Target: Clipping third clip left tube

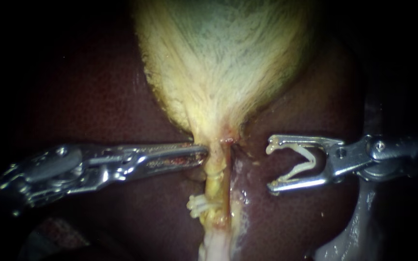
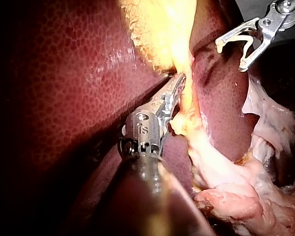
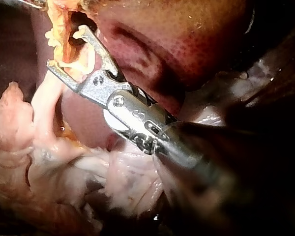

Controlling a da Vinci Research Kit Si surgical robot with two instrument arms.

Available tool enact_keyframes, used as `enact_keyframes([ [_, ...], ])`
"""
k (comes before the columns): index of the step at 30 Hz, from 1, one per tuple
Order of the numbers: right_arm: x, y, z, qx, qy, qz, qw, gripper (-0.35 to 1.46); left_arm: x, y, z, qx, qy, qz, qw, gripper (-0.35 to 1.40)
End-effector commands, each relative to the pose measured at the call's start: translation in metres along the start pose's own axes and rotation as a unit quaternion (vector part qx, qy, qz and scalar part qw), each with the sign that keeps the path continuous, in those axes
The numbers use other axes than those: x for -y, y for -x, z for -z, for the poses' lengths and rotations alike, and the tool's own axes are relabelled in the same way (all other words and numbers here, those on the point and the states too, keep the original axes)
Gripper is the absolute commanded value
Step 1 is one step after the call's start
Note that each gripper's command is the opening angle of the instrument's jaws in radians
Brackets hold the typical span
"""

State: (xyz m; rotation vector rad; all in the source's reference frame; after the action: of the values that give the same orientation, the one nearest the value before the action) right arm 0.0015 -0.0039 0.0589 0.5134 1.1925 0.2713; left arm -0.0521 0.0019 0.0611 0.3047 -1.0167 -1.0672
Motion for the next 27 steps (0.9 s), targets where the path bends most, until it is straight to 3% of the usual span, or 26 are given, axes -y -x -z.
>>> enact_keyframes([
  [1, 0.0, 0.0, 0.0, 0.0, 0.0, 0.0, 1.0, 0.6, 0.0, 0.0, 0.0, 0.0, 0.0, 0.0, 1.0, -0.35],
  [10, 0.0001, -0.0001, -0.0011, -0.001, -0.01, 0.0, 1.0, 0.6, -0.0003, 0.0001, 0.0007, -0.001, -0.003, 0.0, 1.0, -0.35],
  [17, -0.0003, 0.0001, -0.0042, -0.001, -0.02, 0.002, 0.9998, 0.6, -0.0012, 0.0001, 0.0033, -0.003, -0.005, -0.001, 1.0, -0.35],
  [27, 0.0002, 0.0027, -0.0109, 0.002, -0.049, -0.026, 0.9985, 0.58, -0.002, 0.0006, 0.0065, -0.001, 0.002, 0.0, 1.0, -0.35],
])
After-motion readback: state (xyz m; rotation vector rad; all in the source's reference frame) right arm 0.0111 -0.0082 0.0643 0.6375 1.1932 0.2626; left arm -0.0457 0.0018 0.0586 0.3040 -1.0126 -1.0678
